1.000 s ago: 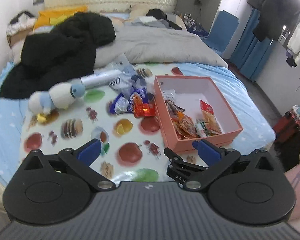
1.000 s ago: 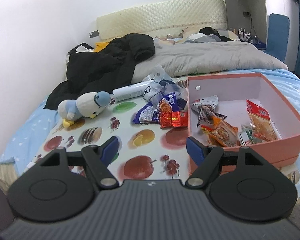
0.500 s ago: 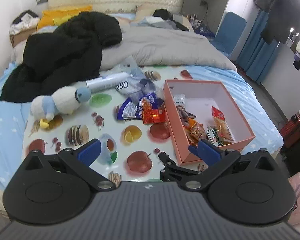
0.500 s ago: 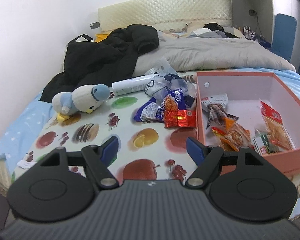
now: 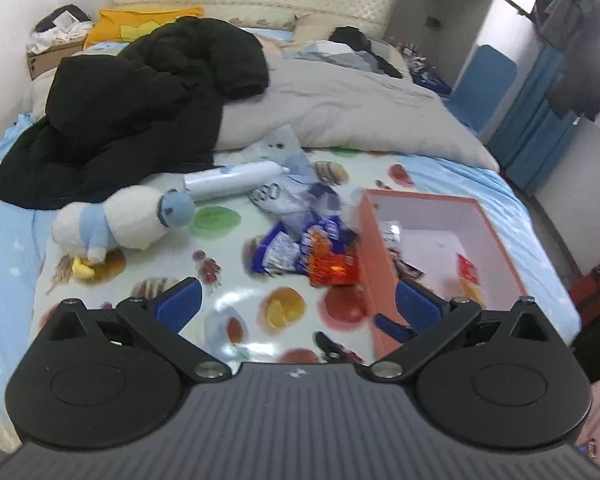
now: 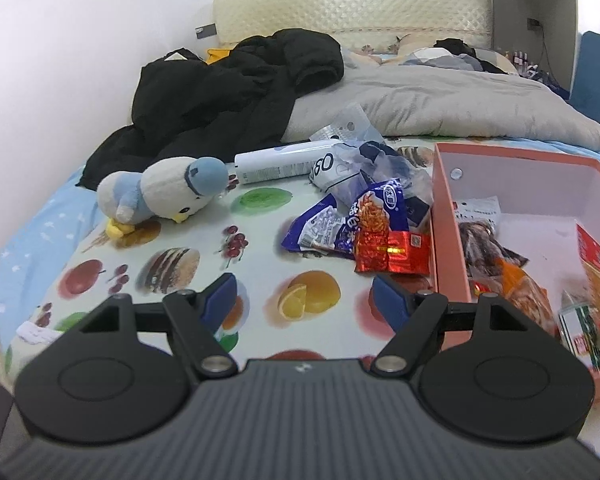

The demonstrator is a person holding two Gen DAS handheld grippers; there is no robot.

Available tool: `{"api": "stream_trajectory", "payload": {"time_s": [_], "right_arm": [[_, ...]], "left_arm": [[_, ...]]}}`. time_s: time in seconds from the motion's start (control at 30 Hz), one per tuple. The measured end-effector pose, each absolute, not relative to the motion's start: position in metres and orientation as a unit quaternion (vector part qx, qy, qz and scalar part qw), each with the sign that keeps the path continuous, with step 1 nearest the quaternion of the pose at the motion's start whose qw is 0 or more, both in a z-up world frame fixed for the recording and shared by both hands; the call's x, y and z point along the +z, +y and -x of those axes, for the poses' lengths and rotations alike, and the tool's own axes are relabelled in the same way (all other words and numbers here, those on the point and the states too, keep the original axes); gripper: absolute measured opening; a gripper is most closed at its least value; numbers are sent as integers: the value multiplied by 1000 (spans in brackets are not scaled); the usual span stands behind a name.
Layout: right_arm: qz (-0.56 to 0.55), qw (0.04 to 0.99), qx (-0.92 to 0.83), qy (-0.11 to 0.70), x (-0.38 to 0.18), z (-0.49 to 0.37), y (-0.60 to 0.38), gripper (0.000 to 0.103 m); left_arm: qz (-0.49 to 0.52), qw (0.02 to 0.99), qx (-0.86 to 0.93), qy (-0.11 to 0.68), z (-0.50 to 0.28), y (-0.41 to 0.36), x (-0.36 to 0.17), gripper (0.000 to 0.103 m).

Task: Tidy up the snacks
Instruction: 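Grasp the blue spicy-strip bag with the left tool while the right tool grasps the red foil candy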

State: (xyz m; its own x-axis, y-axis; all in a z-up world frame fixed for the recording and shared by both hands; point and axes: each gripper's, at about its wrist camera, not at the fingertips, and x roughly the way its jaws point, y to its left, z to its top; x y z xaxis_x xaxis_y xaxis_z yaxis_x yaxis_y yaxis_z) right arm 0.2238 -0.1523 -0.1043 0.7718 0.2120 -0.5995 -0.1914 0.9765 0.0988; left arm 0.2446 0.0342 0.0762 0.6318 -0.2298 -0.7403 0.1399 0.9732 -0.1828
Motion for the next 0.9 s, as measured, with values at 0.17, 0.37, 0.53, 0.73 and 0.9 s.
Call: {"api": "stream_trajectory", "payload": {"time_s": [0.17, 0.37, 0.53, 0.73, 0.9], "right_arm": [[-6, 945, 96, 314, -119, -249, -150, 76], [20, 946, 90, 309, -145, -275, -145, 75], [47, 945, 76, 314, -172, -302, -143, 71], [87, 944, 50, 314, -205, -334, -141, 67], [120, 940, 34, 318, -230, -353, -138, 60]], "left_arm": [[37, 902, -88, 422, -295, 46, 26, 103], [39, 890, -121, 437, -351, 68, -44, 103], [57, 864, -135, 481, -403, 66, -115, 103], [66, 840, -169, 511, -456, 53, -187, 103], [69, 832, -210, 508, -480, 38, -212, 103]]}}
